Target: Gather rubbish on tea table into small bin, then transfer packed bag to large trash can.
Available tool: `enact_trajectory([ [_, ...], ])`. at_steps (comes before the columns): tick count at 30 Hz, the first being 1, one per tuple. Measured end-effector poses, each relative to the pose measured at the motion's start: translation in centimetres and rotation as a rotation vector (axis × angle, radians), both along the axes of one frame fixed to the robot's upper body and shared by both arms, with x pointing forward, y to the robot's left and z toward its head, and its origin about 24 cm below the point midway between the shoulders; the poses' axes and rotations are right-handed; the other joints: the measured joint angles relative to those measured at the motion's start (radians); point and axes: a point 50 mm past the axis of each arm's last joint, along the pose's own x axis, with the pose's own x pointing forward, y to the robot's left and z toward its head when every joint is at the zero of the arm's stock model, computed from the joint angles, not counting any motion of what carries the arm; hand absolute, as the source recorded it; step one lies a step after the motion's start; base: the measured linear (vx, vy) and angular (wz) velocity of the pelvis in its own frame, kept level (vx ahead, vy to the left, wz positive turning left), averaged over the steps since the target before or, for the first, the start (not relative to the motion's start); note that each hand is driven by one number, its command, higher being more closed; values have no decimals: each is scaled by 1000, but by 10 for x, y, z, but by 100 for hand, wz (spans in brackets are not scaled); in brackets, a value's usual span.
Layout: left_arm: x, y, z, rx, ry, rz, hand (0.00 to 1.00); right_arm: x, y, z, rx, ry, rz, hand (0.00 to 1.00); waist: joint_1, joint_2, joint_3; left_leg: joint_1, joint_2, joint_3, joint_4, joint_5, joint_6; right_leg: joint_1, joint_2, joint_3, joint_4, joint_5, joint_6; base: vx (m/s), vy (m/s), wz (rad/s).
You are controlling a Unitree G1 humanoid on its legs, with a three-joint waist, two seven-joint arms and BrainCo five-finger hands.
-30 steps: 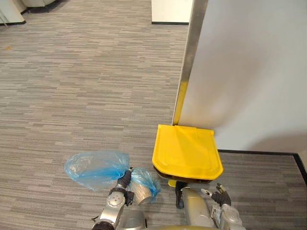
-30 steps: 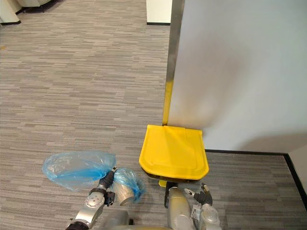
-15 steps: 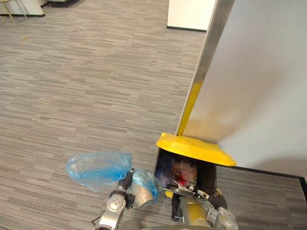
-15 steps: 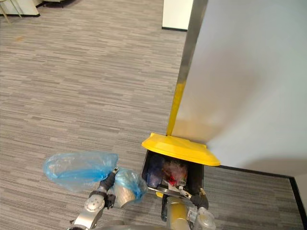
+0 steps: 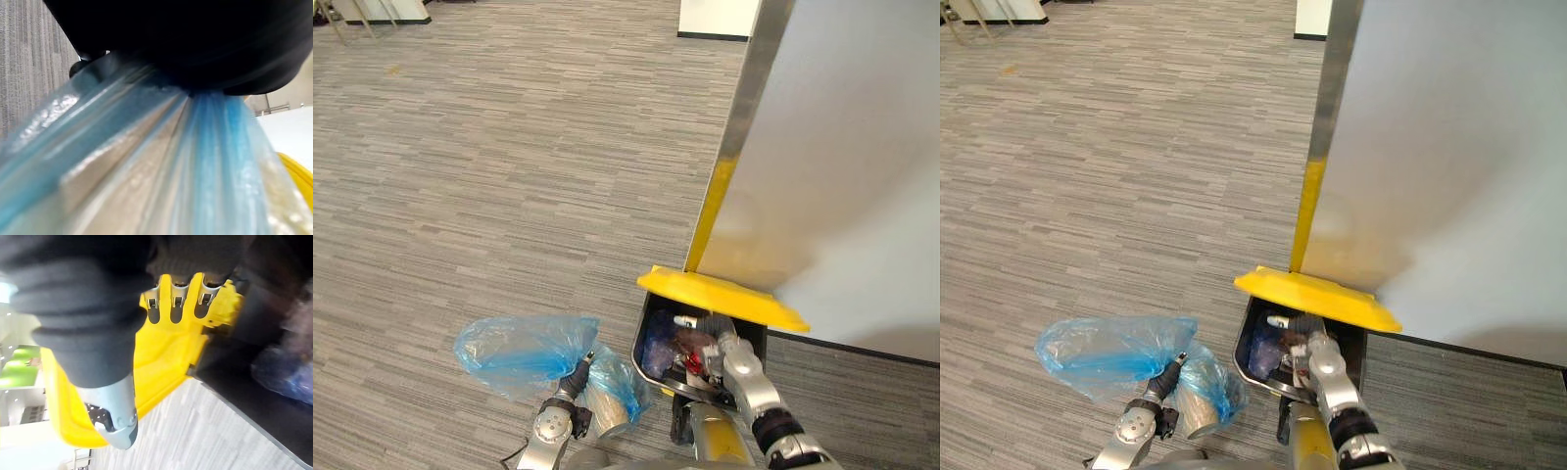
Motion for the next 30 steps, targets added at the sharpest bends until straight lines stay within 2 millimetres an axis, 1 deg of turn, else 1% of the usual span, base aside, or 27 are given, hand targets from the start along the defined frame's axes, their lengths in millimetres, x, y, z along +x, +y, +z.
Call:
enact_trajectory([
  [1, 2, -1, 3, -2, -17, -7, 100, 8, -4, 9, -30, -31, 4, 0, 11, 0, 0, -6, 1, 0, 2, 1, 0, 0, 4, 0, -13, 7, -5, -49, -18, 2],
  [3, 4, -1, 7, 7, -37, -27, 100, 18, -7, 19, -77, -65, 21, 0, 14, -2, 1, -21, 4, -1, 4, 3, 1, 0, 7, -6, -36, 18, -1, -61, -16, 5],
  [5, 5, 5, 10, 26, -57, -38, 100, 28, -9, 30, -114, -99, 36, 0, 14, -9, 6, -38, 4, -5, 3, 14, 0, 1, 8, -12, -66, 36, 14, -82, -16, 9],
  [8, 6, 13, 12, 55, -67, -45, 100, 40, -25, 44, -176, -132, 21, 0, 15, -24, 15, -63, 4, -27, 18, 18, 0, 3, 7, -21, -85, 48, 27, -75, -16, 18],
  [9, 8, 16, 16, 65, -81, -49, 100, 44, -33, 51, -201, -150, 10, 0, 15, -32, 20, -73, 4, -40, 23, 18, -1, 4, 6, -27, -90, 52, 28, -69, -24, 28],
  [10, 9, 17, 17, 69, -89, -51, 100, 46, -37, 54, -213, -158, 6, 0, 15, -35, 22, -77, 3, -46, 23, 19, -2, 5, 5, -32, -91, 53, 25, -54, -33, 32],
  [11, 12, 19, 22, 76, -109, -60, 100, 50, -46, 60, -253, -169, -2, 0, 15, -40, 25, -85, 5, -62, 23, 21, -5, 8, 3, -47, -98, 56, 21, -38, -39, 26],
  [14, 17, 17, 31, 57, -151, -66, 100, 55, -58, 69, -314, -187, -9, 0, 15, -42, 31, -97, 9, -74, 30, 21, -5, 9, 9, -52, -107, 57, 17, -23, -36, 13],
  [18, 23, 10, 41, 35, -201, -96, 100, 55, -65, 72, -333, -188, -18, 0, 12, -44, 41, -108, 14, -80, 48, 19, -4, 9, 17, -51, -109, 57, 17, -3, -13, 2],
  [20, 25, 5, 47, 21, -230, -112, 100, 56, -67, 73, -332, -190, -28, 0, 11, -45, 55, -108, 14, -79, 56, 14, -3, 9, 29, -26, -113, 59, 20, -4, -4, -2],
  [25, 30, -1, 61, -23, -289, -135, 100, 56, -73, 75, -373, -187, -24, 0, 9, -48, 70, -111, 16, -69, 58, 11, -1, 5, 43, -1, -124, 70, 24, 9, -1, -8],
  [30, 37, -18, 80, -74, -372, -189, 100, 55, -79, 76, -395, -178, -16, 0, 4, -47, 90, -125, 14, -53, 95, -13, 3, -4, 48, 15, -120, 77, 31, 21, 25, -10],
])
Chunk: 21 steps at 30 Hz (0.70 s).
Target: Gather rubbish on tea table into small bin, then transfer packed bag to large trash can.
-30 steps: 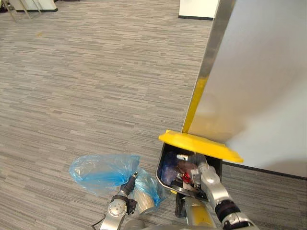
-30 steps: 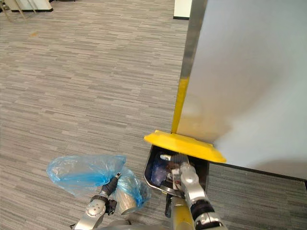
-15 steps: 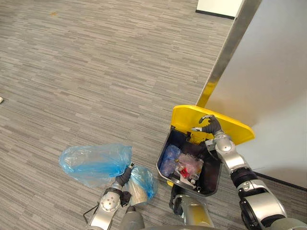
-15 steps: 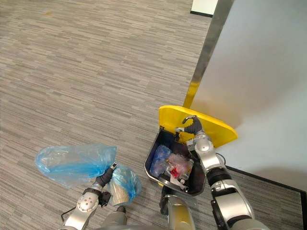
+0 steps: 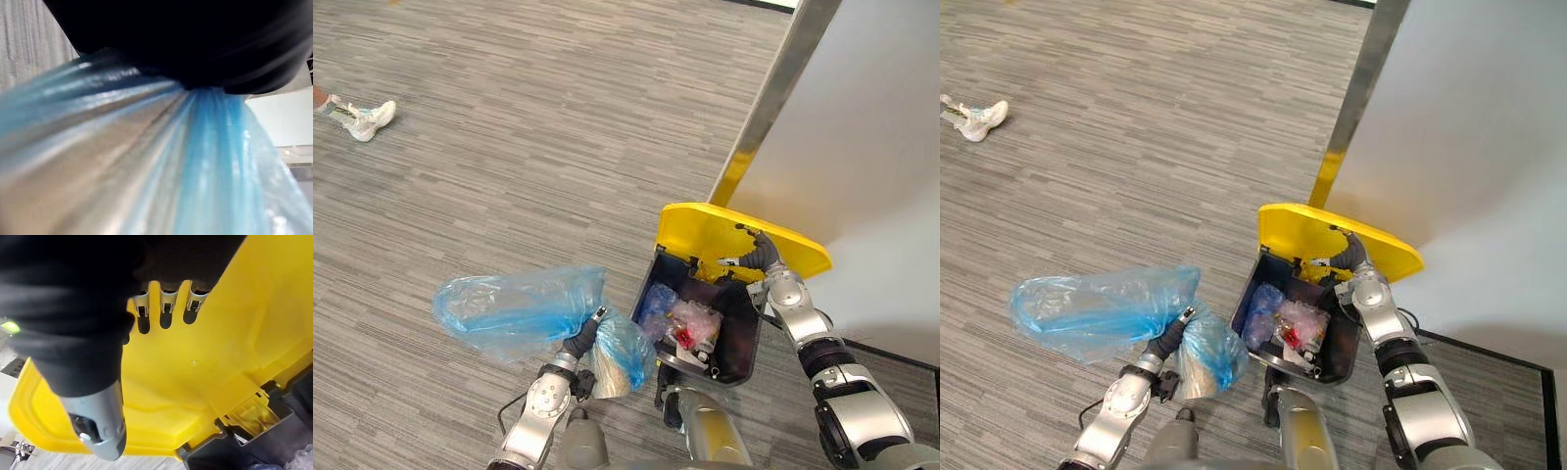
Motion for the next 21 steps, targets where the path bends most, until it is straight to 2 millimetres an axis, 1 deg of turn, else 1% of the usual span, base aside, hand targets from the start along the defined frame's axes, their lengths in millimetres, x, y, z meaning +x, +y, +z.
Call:
enact_trajectory([
  [2, 6, -6, 6, -20, -23, -19, 100, 1, 0, 1, -1, -1, 2, 0, -2, 0, 0, 0, -1, 7, 7, -6, 2, 0, 1, 6, 0, 2, -2, 34, 31, -12],
  [5, 21, -15, 20, -34, -87, -54, 100, 8, 5, 11, -15, -21, 18, 0, -2, -2, 8, 1, -2, 42, 29, -22, 2, -9, 10, 38, 0, 14, -18, 27, 47, -32],
  [6, 27, -20, 26, -41, -113, -75, 100, 12, 8, 16, -35, -32, 33, 0, -6, -3, 16, 2, -5, 56, 35, -27, 5, -13, 12, 52, 0, 18, -17, 16, 70, -35],
  [7, 33, -25, 33, -44, -142, -92, 100, 15, 12, 22, -53, -45, 49, 0, -17, -2, 26, 0, -8, 59, 44, -32, 8, -15, 12, 57, 0, 20, -16, 7, 51, -22],
  [9, 40, -31, 40, -44, -175, -108, 100, 19, 16, 27, -83, -51, 76, 0, -26, -3, 32, 0, -10, 69, 51, -39, 12, -18, 13, 68, -1, 25, -23, 21, 45, -19],
  [10, 43, -38, 43, -44, -188, -129, 100, 20, 17, 29, -96, -53, 89, 0, -28, -2, 32, 0, -11, 80, 53, -42, 14, -22, 14, 77, -1, 31, -32, 34, 54, -23],
  [12, 48, -43, 45, -43, -195, -141, 100, 23, 20, 34, -120, -61, 110, 0, -33, -2, 33, -2, -14, 90, 56, -45, 16, -29, 13, 86, 0, 35, -33, 24, 36, -18],
  [14, 58, -50, 48, -27, -205, -154, 100, 26, 25, 46, -146, -100, 136, 0, -46, -1, 60, -5, -15, 104, 74, -56, 19, -31, 13, 97, 0, 39, -34, 9, 47, -20],
  [16, 73, -53, 50, 9, -206, -161, 100, 30, 31, 65, -179, -165, 168, 0, -56, 0, 98, -34, -17, 113, 115, -73, 23, -48, 14, 108, 1, 51, -35, -30, 57, -18],
  [17, 76, -53, 51, 19, -208, -160, 100, 32, 32, 71, -187, -181, 174, 0, -60, 0, 103, -49, -19, 115, 125, -75, 23, -58, 14, 110, 1, 55, -35, -46, 32, -12],
  [19, 90, -55, 58, 56, -224, -157, 100, 38, 37, 92, -221, -239, 195, 0, -73, 1, 134, -79, -22, 121, 159, -86, 25, -79, 14, 117, 3, 65, -33, -42, 21, -13],
  [20, 95, -55, 61, 68, -229, -154, 100, 39, 40, 99, -239, -258, 210, 0, -75, -2, 140, -93, -23, 128, 176, -92, 25, -97, 14, 124, 15, 66, -33, -47, 28, -21],
  [21, 103, -56, 65, 85, -237, -155, 100, 42, 43, 110, -254, -291, 222, 0, -77, -2, 160, -107, -26, 138, 202, -101, 29, -112, 13, 134, 34, 66, -34, -45, 28, -22],
])
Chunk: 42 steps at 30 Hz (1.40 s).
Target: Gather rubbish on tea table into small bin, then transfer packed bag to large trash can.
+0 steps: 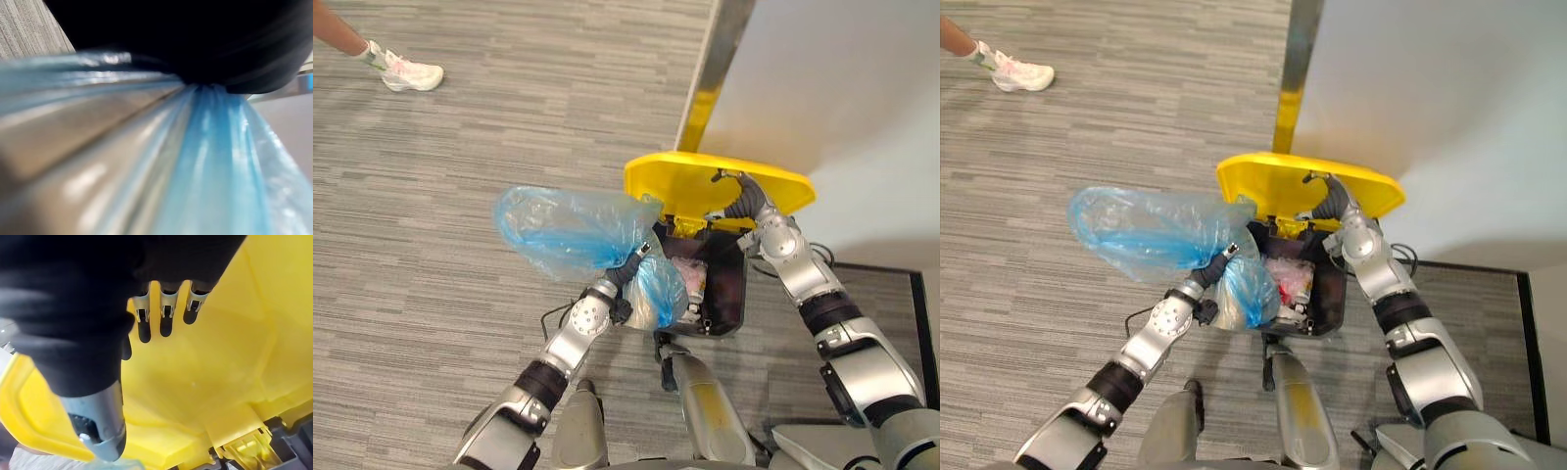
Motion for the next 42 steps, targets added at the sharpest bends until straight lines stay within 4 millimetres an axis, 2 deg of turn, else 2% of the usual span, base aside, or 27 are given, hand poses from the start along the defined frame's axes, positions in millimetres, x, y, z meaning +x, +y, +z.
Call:
enact_trajectory([
  [1, 3, 0, 2, 9, -6, 0, 100, 1, 2, 5, -13, -13, 8, 0, -2, -1, 10, -6, -3, 4, 11, -4, 2, -8, -1, 5, 9, 0, 0, -56, 35, -20],
  [3, 16, -5, 16, 41, -47, -3, 100, 3, 8, 31, -44, -90, 38, 0, -7, 0, 57, -41, -12, 19, 65, -21, 11, -40, -9, 15, 39, 1, 3, -82, 39, -14],
  [6, 26, -11, 26, 76, -72, -20, 100, 3, 18, 57, -67, -172, 78, 0, -16, -3, 94, -109, -25, 25, 132, -40, 20, -99, -20, 29, 77, 4, 13, -108, 31, -7],
  [8, 27, -16, 26, 93, -71, -29, 100, -1, 26, 66, -60, -214, 110, 0, -19, -4, 97, -152, -25, 27, 168, -58, 24, -142, -21, 34, 102, 3, 14, -103, -3, -5],
  [11, 29, -27, 26, 75, -61, -35, 100, -13, 50, 83, -39, -301, 209, 0, -20, -5, 98, -225, -20, 34, 223, -73, 23, -213, -17, 40, 140, -3, 19, -51, -26, -8],
  [15, 35, -43, 38, 50, -70, -52, 100, -24, 73, 100, 3, -374, 302, 0, -22, -8, 104, -296, 3, 52, 293, -96, 23, -282, -5, 52, 183, -6, 18, -27, -22, -14],
  [16, 37, -46, 45, 33, -83, -50, 100, -29, 85, 111, 14, -415, 349, 0, -23, -9, 109, -320, 14, 64, 322, -111, 24, -308, 2, 58, 198, -6, 18, -37, -9, -21],
  [19, 40, -51, 47, 3, -62, -28, 100, -37, 97, 121, 42, -454, 399, 0, -27, -10, 114, -352, 23, 72, 345, -117, 26, -336, 5, 60, 208, -6, 18, -22, -4, -9],
  [22, 43, -46, 43, -13, -34, 22, 100, -39, 106, 124, 42, -461, 432, 0, -27, -11, 115, -358, 31, 77, 347, -118, 25, -343, 10, 65, 207, -6, 17, 9, -10, -6],
  [23, 45, -43, 43, -16, -30, 44, 0, -40, 110, 124, 55, -464, 441, 0, -25, -11, 115, -360, 39, 79, 351, -122, 23, -346, 18, 66, 208, -5, 15, 23, -15, -9],
  [28, 52, -30, 50, -46, -45, 133, 0, -47, 119, 138, 71, -527, 490, 0, -26, -11, 115, -395, 46, 91, 376, -130, 16, -398, 21, 71, 232, -6, 7, 49, -6, -7],
  [35, 57, -17, 49, -30, -34, 212, 0, -48, 126, 134, 75, -525, 504, 0, -29, -13, 116, -396, 46, 122, 411, -160, 45, -406, 25, 90, 247, -7, 8, 13, 53, -11],
  [42, 58, -15, 50, -25, -37, 220, 0, -49, 128, 134, 73, -526, 510, 0, -30, -13, 116, -383, 45, 134, 402, -163, 44, -402, 25, 97, 247, -8, 8, 31, 13, -4],
])
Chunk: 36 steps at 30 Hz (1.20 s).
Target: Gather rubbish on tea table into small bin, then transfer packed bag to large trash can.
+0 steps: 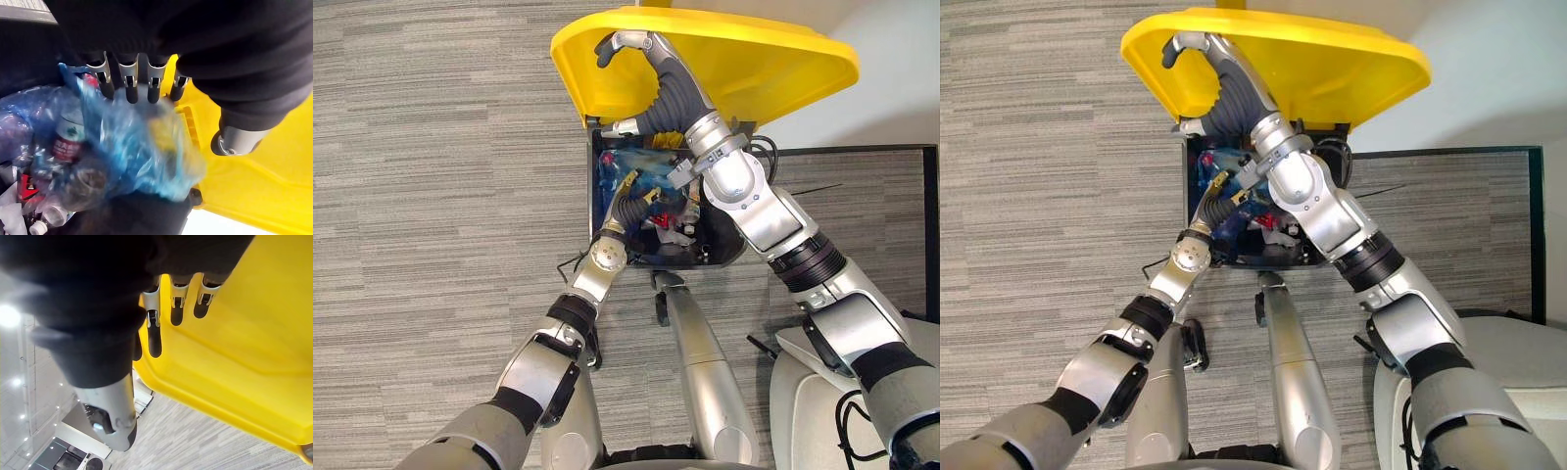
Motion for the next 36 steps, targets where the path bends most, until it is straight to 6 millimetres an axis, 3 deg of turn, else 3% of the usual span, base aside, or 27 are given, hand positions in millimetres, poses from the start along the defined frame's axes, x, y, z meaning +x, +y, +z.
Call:
enact_trajectory([
  [7, -3, 2, -10, 1, 27, 2, 0, 7, -5, -16, -76, 51, -38, 0, 0, -1, -1, 64, -4, -3, -32, 2, 0, 61, -14, -12, -7, -5, -7, 6, -12, 7],
  [15, -29, 11, -39, -2, 68, -22, 0, 4, -8, -72, -166, 164, -48, 0, 18, -20, -21, 222, -11, -9, -179, 60, -34, 181, -48, -48, -9, -56, -12, 48, -66, 23],
  [16, -34, 19, -44, 4, 67, -17, 0, 3, -13, -89, -193, 207, -61, 0, 31, -22, -26, 260, -20, -22, -218, 75, -47, 214, -49, -61, -19, -64, -18, 84, -46, 26],
  [18, -41, 31, -52, 10, 76, -5, 0, 4, -20, -109, -222, 262, -91, 0, 31, -22, -29, 300, -21, -53, -265, 97, -54, 264, -54, -89, -49, -67, -20, 88, -45, 37],
  [20, -53, 51, -71, 3, 135, 36, 0, 3, -32, -138, -251, 349, -114, 0, 35, -20, -84, 325, -21, -67, -319, 119, -58, 291, -55, -101, -84, -66, -20, 91, -30, 25],
  [27, -101, 110, -120, -49, 296, 196, 0, -8, -68, -201, -279, 576, -216, 0, 73, -11, -186, 479, -30, -87, -480, 182, -58, 439, -65, -126, -165, -66, -21, 69, 11, 15],
  [36, -153, 147, -169, -70, 511, 337, 0, -46, -112, -278, -229, 868, -389, 0, 82, -17, -251, 583, -75, -167, -556, 227, -42, 559, -133, -185, -170, -87, 6, -20, 9, 29],
])
